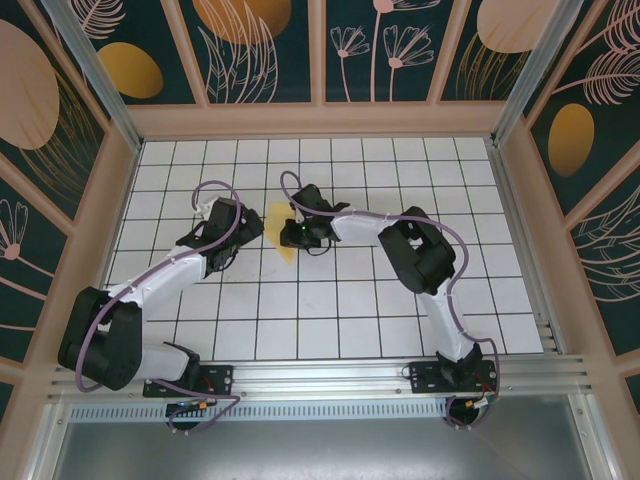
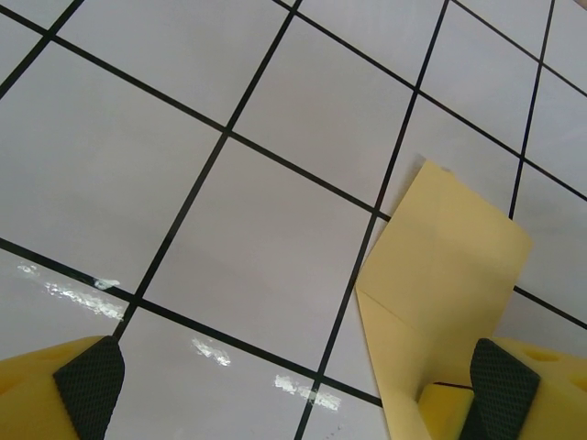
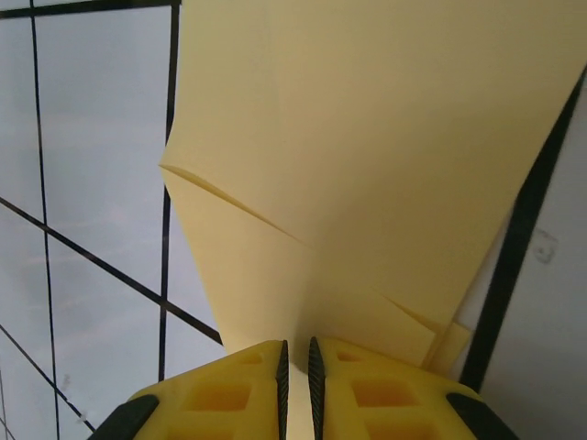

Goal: Fold a paper plane with a square sheet of paper (pick it up from the middle)

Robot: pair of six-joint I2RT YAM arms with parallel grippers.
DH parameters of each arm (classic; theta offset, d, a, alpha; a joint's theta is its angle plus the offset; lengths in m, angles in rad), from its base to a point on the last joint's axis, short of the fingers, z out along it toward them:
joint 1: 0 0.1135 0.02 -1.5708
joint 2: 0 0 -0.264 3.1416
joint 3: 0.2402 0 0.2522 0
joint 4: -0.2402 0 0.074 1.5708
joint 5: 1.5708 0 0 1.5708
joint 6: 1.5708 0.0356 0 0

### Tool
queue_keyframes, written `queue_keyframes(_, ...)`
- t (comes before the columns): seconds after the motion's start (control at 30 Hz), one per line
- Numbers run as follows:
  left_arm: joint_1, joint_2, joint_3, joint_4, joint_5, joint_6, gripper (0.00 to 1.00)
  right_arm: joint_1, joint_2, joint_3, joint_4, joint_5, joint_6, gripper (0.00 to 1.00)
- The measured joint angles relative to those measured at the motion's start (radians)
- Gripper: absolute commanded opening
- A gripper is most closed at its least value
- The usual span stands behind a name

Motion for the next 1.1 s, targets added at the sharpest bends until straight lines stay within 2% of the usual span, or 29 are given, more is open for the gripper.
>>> queue_keyframes(0.17, 0.0, 0.0, 0.0, 0.008, 0.021, 0.0, 0.98, -0.02, -0.005, 0.001, -0.059, -0.026, -0.2, 0.2)
queue_keyframes(0.3, 0.0, 0.001, -0.002, 0.03, 0.048, 0.0, 0.99, -0.064, -0.071, -0.068, -0.149, -0.034, -0.399, 0.19)
queue_keyframes(0.5, 0.0, 0.018, -0.004, 0.06, 0.098, 0.0, 0.99, -0.135, -0.192, -0.159, -0.312, 0.057, -0.539, 0.22)
queue_keyframes(0.6, 0.0, 0.026, -0.008, 0.073, 0.123, 0.0, 0.98, -0.144, -0.247, -0.178, -0.317, 0.1, -0.504, 0.25)
queue_keyframes(0.8, 0.0, 0.037, -0.021, 0.111, 0.166, 0.0, 0.98, -0.134, -0.391, -0.268, -0.167, 0.116, -0.237, 0.26)
queue_keyframes(0.93, 0.0, 0.056, -0.023, 0.129, 0.203, 0.0, 0.98, -0.098, -0.37, -0.292, -0.091, 0.127, -0.106, 0.25)
queue_keyframes(1.1, 0.0, 0.059, -0.04, 0.17, 0.262, -0.012, 0.97, -0.082, -0.352, -0.334, -0.027, 0.136, -0.022, 0.25)
